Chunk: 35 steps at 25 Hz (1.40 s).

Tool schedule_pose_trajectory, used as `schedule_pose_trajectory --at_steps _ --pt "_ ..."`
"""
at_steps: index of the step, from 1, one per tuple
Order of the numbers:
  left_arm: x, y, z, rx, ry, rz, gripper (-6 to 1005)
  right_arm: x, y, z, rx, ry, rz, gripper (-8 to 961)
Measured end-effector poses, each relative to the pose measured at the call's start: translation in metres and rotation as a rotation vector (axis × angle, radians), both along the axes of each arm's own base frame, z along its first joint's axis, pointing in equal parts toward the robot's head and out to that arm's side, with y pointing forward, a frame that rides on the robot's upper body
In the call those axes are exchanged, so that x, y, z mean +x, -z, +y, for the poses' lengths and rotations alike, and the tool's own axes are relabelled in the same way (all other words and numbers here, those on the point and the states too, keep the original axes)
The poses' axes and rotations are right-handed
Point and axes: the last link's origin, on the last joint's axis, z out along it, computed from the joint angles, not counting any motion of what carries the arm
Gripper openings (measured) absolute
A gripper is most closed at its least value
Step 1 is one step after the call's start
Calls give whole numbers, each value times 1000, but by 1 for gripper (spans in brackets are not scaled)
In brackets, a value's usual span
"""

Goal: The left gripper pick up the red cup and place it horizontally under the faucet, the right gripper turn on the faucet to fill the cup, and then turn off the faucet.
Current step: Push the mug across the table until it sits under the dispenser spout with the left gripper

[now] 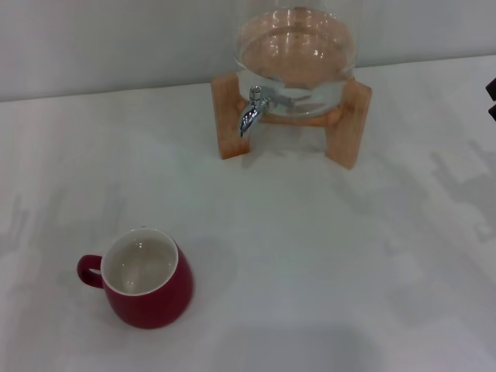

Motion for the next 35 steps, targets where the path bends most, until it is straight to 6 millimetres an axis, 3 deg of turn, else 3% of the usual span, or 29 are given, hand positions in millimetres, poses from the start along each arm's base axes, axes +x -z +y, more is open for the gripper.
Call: schedule_pose_trajectory --at_steps 16,35 --pt "0 0 0 -3 -3 1 831 -1 -1 2 3 -2 1 785" --pt "-5 25 -11 -136 -24 46 832 2 1 1 -10 14 -6 785"
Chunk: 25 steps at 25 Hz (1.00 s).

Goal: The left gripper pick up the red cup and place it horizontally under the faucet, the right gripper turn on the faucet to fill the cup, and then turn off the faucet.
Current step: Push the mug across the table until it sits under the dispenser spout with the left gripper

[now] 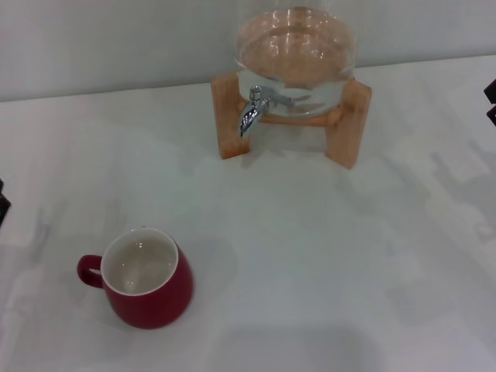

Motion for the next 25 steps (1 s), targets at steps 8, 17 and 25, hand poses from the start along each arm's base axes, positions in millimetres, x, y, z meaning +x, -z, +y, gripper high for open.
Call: schedule_pose_trajectory --at_steps 8,17,25 --pt "-4 12 -2 -69 -26 41 832 1 0 -1 -3 5 -2 785" --pt "-2 17 -7 -94 -6 55 831 3 1 -2 -7 13 -6 785" --pt "9 25 -13 -100 64 117 831 2 1 0 -7 9 -7 785"
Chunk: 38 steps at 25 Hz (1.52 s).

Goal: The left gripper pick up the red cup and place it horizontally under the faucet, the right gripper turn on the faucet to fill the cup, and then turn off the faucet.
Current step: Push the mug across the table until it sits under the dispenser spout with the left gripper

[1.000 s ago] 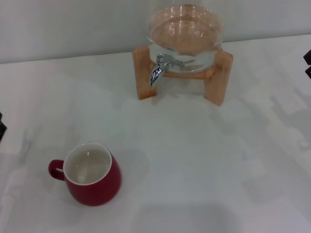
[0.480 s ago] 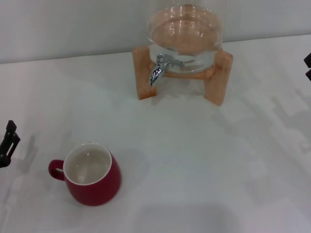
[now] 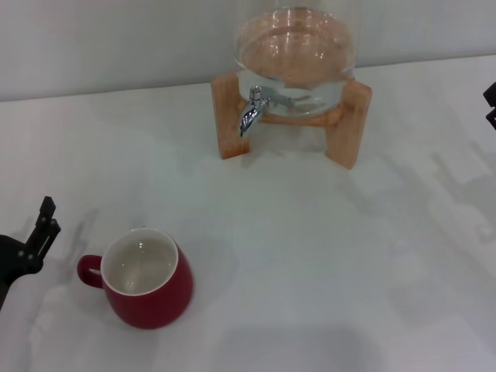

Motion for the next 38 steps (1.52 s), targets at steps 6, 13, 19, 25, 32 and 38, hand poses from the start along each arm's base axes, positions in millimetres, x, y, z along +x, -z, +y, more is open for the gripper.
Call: schedule_pose_trajectory --at_steps 6,13,19,25,32,38 --pt "2 0 -6 16 13 14 831 1 -1 0 1 1 -3 785" --pt "-3 -1 -13 24 -5 12 831 0 -1 0 1 1 -5 785" --pt "-8 -3 -24 38 -18 8 830 0 -1 0 1 1 -6 785" --pt "-12 -3 -35 41 -28 4 830 0 0 1 -1 -1 -4 785" --pt "-12 3 -46 17 -26 0 830 0 0 1 -1 -2 -3 785" --pt "-11 7 -55 5 -29 7 830 0 -1 0 2 -5 -2 785"
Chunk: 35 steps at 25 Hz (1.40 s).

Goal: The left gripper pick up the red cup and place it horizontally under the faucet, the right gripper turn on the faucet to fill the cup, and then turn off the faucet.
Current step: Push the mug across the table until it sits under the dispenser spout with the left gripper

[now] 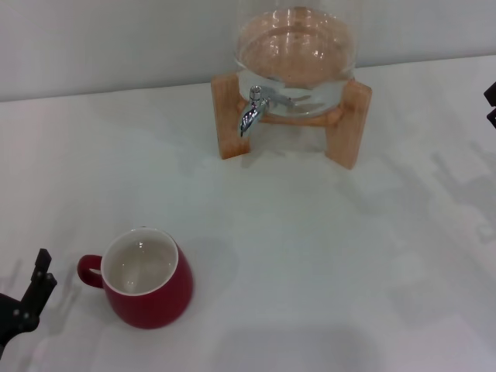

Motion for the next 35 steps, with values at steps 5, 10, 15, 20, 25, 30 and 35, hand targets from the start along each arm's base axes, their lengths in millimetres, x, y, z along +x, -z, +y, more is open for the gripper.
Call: schedule_pose_trajectory --at_steps 5,10,15,20,25,30,35 --pt "1 1 -3 3 -3 -3 830 0 0 0 1 -2 0 785" --pt "3 4 -4 -12 7 -3 829 -1 0 0 2 -3 -1 785" --pt "3 5 -4 -10 11 11 829 0 0 0 2 -3 -2 785" --pt "4 6 -6 -9 12 14 829 0 0 -1 3 -1 -3 785" --pt "3 6 -9 -13 7 15 829 0 0 -1 3 -1 -3 785" --pt "1 7 -15 -20 -2 16 829 -1 -1 0 4 -5 -3 785" --pt "1 9 -17 -30 -3 18 828 -2 -1 1 6 -11 -2 785"
